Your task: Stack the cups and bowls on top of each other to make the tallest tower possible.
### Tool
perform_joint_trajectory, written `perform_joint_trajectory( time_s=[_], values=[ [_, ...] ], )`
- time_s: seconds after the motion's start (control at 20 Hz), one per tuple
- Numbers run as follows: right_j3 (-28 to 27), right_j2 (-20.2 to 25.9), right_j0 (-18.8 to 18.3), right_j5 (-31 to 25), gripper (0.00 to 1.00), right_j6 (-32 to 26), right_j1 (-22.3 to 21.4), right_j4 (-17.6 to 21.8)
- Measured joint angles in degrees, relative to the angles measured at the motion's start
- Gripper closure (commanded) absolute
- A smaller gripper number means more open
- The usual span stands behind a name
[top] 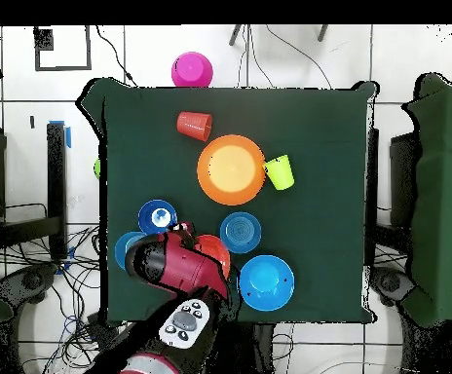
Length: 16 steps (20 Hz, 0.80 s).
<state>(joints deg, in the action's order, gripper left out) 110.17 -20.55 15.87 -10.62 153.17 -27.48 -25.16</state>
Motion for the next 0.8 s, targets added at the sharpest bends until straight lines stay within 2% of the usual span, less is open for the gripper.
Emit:
perform_joint_trajectory(
  time_s=[0.35, 0.8],
  values=[
    [0.02, -0.63, 2.33, -5.88, 1.0, 0.01, -3.33, 0.02],
    [0.02, -0.82, 2.94, -6.66, 1.0, 0.01, -4.41, 0.18]
  ],
)
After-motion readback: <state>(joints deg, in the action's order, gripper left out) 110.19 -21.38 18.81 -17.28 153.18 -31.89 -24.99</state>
